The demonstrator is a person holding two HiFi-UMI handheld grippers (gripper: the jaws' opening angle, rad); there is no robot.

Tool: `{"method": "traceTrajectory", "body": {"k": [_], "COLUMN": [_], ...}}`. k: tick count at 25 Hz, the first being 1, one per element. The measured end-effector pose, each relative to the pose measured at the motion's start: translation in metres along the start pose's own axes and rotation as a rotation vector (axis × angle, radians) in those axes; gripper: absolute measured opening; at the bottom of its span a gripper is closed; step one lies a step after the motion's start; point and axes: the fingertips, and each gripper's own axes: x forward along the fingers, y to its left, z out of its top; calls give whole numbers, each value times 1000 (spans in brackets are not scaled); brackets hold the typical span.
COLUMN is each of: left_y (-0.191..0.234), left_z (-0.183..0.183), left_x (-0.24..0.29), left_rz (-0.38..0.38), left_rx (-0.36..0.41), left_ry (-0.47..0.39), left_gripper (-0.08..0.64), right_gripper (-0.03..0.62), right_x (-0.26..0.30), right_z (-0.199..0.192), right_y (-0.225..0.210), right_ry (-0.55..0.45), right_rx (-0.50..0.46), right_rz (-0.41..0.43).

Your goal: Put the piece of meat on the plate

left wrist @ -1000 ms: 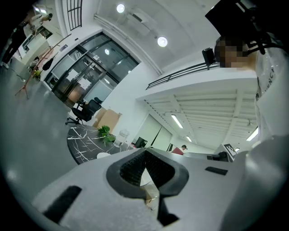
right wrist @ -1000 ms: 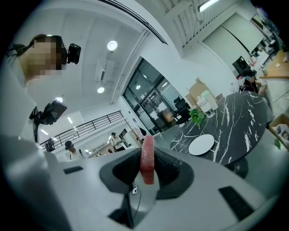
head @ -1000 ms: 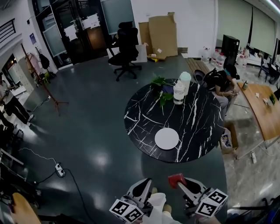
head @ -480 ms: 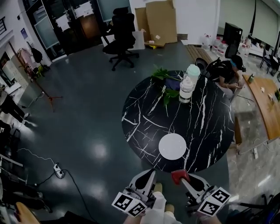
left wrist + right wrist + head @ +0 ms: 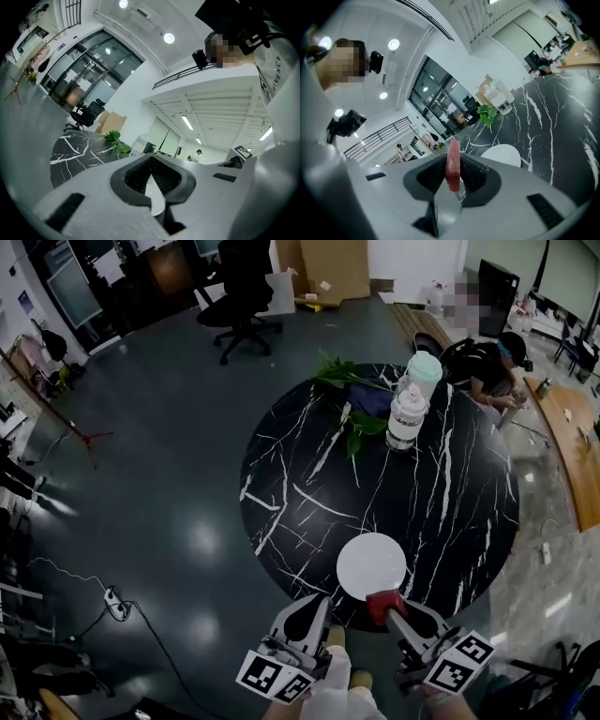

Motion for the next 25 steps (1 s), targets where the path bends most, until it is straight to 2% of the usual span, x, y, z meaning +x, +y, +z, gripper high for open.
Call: {"method": "traceTrajectory", "body": {"k": [4, 13, 25], "left_y": [15, 41, 58], "left_z": [-9, -15, -21], "left_x": [14, 51, 75], "left_rz": [2, -4, 5], "left_rx": [36, 22, 28], "left_ry": [20, 4, 9], "left_gripper": [8, 8, 8], "right_gripper": [78, 78, 78], "right_x": [21, 62, 87], "right_z": [-5, -15, -21], "right_y": [-24, -66, -86], "right_ry": [40, 142, 218], "right_rx": [26, 80, 199], "right_rz": [-23, -59, -65]}}
